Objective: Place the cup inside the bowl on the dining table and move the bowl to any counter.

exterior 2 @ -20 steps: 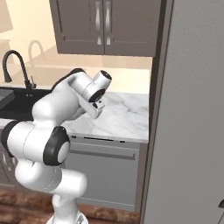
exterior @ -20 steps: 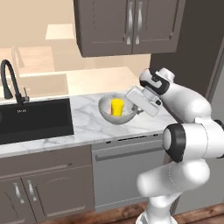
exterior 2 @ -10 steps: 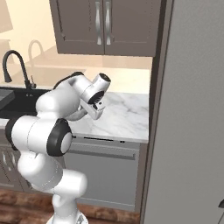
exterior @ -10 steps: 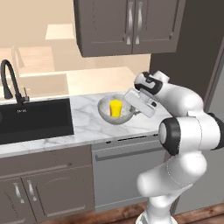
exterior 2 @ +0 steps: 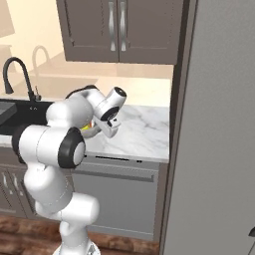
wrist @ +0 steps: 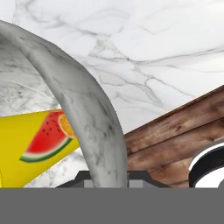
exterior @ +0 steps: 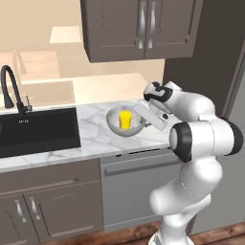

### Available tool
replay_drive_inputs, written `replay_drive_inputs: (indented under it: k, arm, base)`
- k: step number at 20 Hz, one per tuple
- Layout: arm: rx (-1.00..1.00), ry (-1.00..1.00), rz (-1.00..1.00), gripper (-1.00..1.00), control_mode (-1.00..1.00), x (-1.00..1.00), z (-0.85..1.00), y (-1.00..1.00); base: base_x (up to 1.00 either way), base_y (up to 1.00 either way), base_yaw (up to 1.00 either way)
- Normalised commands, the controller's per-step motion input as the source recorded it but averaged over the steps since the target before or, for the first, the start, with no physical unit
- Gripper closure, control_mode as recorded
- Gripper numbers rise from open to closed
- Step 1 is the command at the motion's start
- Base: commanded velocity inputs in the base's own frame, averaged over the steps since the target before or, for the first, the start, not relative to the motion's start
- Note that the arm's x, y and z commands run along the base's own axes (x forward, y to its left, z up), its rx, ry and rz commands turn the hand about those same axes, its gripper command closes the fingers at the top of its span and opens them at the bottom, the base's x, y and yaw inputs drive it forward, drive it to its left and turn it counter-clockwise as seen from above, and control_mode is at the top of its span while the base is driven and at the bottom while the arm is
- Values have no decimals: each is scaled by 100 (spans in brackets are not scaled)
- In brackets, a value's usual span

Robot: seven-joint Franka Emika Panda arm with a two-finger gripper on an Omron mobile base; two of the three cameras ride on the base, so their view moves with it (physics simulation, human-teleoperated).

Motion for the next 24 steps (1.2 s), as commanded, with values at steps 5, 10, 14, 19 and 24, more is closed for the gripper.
replay_drive_inputs:
  k: [5,10,14,19,24]
  arm:
    - [0,0,-2,100,-100,39,-8,0]
    - [0,0,-3,100,-100,29,-3,0]
    - [-1,0,-2,100,-100,9,-7,0]
    - [0,0,-2,100,-100,3,-9,0]
    - [0,0,-1,100,-100,10,-14,1]
  base:
    - [0,0,0]
    - [0,0,0]
    - [0,0,0]
    - [0,0,0]
    - [0,0,0]
